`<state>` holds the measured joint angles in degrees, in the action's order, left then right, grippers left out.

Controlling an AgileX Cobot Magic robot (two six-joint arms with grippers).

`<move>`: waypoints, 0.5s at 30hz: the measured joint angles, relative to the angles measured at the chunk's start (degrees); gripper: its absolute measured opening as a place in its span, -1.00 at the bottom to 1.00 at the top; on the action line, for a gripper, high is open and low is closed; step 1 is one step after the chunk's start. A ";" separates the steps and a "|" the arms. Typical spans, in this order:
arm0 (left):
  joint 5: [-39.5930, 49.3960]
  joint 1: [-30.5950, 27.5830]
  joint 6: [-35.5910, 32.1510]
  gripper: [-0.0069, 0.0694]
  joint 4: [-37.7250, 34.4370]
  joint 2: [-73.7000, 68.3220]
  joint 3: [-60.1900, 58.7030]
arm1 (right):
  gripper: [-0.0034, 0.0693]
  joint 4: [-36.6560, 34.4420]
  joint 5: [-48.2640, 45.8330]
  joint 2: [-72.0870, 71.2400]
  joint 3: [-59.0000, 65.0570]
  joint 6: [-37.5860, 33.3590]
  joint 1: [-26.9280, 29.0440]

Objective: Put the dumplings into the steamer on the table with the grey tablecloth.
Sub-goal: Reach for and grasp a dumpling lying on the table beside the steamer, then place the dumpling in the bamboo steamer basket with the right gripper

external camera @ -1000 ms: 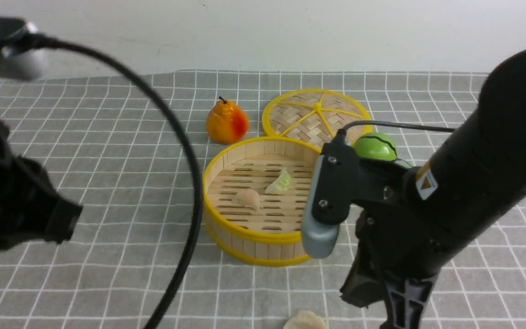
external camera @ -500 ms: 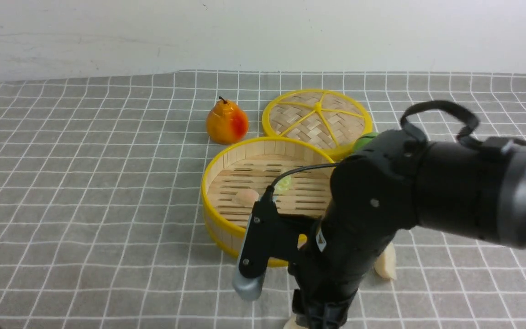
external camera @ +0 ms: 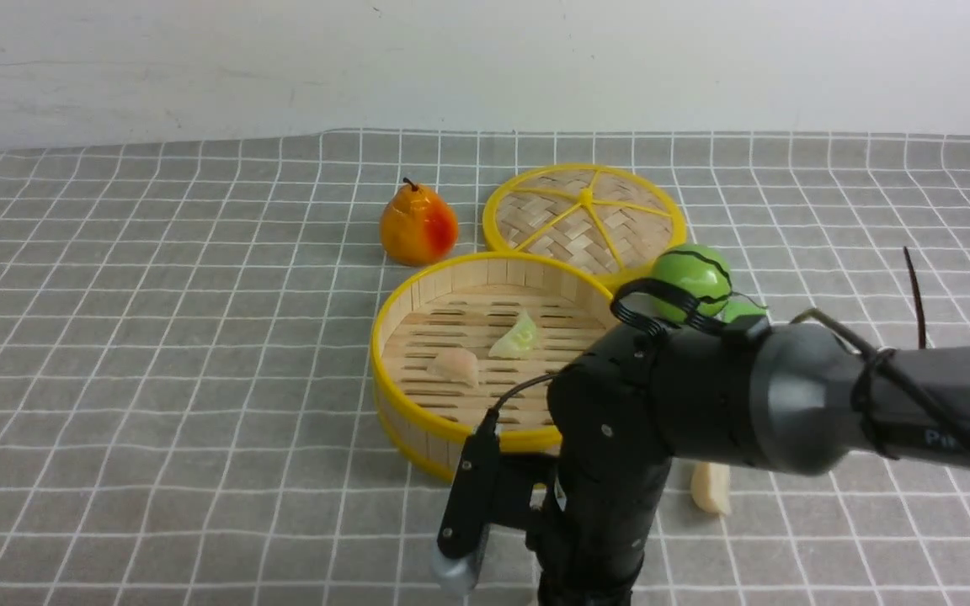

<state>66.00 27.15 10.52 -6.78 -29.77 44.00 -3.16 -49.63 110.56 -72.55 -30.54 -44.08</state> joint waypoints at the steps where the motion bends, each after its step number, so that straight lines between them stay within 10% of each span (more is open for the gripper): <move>1: 0.00 0.00 0.00 -0.86 0.07 0.00 0.00 | -0.40 0.09 -1.00 -0.16 -0.48 0.14 0.00; 15: -0.61 0.00 0.00 -0.86 0.38 0.00 -0.06 | -0.36 0.75 -7.14 1.15 -27.55 18.86 4.93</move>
<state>65.38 27.15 10.52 -6.40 -29.77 43.93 -2.41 -56.77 111.71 -100.10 -11.68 -39.15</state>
